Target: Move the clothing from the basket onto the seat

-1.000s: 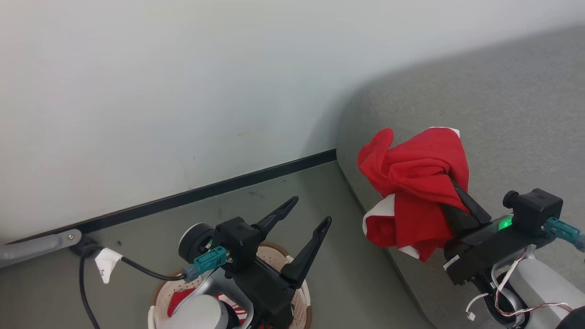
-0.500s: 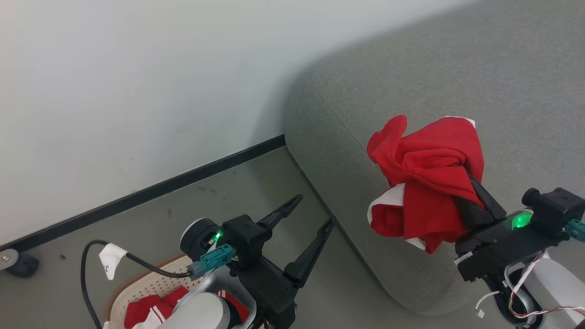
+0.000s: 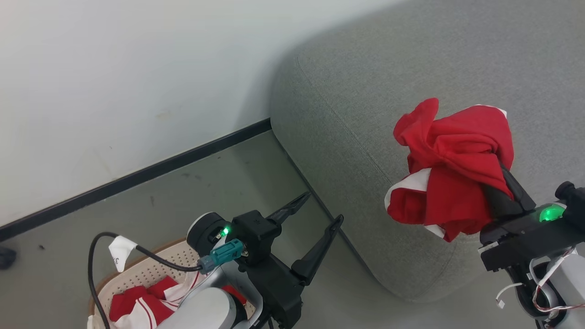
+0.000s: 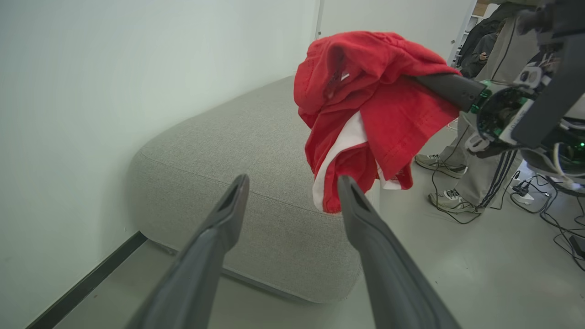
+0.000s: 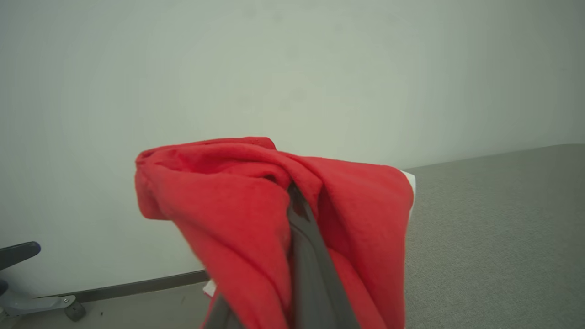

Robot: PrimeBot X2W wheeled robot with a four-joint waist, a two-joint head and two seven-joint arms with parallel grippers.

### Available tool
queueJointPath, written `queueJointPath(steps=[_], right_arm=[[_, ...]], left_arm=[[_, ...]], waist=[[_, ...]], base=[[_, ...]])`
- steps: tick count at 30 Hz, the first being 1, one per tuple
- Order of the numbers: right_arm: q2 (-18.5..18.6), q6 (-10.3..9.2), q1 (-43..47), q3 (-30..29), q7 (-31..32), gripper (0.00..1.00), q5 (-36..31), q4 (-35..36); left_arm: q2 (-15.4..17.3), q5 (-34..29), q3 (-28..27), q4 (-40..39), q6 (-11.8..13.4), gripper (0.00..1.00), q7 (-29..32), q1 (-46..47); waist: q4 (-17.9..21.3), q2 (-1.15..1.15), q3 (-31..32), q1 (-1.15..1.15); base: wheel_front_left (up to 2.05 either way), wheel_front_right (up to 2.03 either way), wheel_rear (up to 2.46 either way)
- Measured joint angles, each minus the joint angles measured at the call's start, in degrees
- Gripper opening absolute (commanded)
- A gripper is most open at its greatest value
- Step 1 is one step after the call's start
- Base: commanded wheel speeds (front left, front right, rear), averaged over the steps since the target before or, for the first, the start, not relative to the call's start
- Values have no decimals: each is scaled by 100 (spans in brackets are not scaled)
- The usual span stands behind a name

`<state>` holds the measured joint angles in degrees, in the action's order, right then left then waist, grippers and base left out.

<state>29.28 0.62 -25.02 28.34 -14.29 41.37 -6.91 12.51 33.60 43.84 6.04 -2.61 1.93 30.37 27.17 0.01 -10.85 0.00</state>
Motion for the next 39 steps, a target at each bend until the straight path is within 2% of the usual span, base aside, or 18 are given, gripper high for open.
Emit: queueJointPath(steps=[10, 21, 39], right_arm=[[226, 144, -388, -608, -1, 0, -13, -172], [433, 452, -1254, -1010, -42, 0, 4, -1032], [854, 594, -2782, -1696, -43, 0, 45, -2316]], left_arm=[[41, -153, 53, -144, 0, 100, 109, 129], [193, -245, 87, -471, 0, 100, 394, 398], [367, -348, 24, -795, -44, 100, 758, 917]], waist=[[-68, 0, -322, 0], [-151, 0, -909, 1], [-446, 0, -2001, 1]], base=[[0, 0, 0], [0, 0, 0], [0, 0, 0]])
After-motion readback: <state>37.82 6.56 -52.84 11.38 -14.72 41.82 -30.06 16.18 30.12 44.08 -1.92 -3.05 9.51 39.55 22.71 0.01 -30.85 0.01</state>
